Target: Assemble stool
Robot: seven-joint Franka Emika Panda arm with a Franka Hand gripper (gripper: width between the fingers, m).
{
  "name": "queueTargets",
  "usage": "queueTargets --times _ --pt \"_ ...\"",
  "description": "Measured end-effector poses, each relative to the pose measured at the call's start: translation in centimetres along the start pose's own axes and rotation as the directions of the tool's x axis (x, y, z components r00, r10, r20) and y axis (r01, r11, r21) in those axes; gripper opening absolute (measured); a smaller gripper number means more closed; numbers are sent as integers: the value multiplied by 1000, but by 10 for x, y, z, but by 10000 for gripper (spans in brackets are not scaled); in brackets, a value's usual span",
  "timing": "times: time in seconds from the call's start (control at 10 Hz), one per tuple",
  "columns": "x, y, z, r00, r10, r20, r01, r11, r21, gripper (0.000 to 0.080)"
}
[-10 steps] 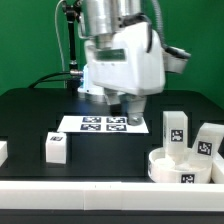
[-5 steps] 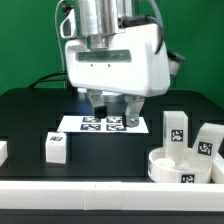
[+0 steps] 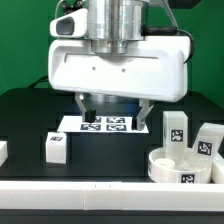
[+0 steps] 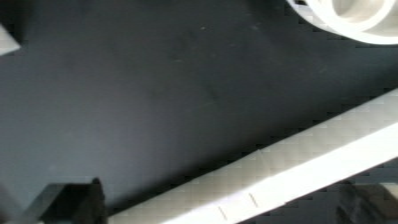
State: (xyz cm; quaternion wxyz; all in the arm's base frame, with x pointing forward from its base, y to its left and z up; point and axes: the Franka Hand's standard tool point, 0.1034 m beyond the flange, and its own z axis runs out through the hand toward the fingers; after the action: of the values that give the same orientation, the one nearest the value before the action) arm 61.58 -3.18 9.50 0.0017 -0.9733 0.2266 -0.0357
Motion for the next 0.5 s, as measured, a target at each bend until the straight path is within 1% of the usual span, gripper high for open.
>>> queueTargets --times 0.1,0.3,0.4,0.5 --pt "0 0 0 999 -46 0 46 999 0 649" --pt "1 4 1 972 -236 -12 236 972 -5 649" --pt "2 19 6 962 -271 -18 271 963 -12 649" --pt "2 38 10 956 -293 -12 293 956 -17 649"
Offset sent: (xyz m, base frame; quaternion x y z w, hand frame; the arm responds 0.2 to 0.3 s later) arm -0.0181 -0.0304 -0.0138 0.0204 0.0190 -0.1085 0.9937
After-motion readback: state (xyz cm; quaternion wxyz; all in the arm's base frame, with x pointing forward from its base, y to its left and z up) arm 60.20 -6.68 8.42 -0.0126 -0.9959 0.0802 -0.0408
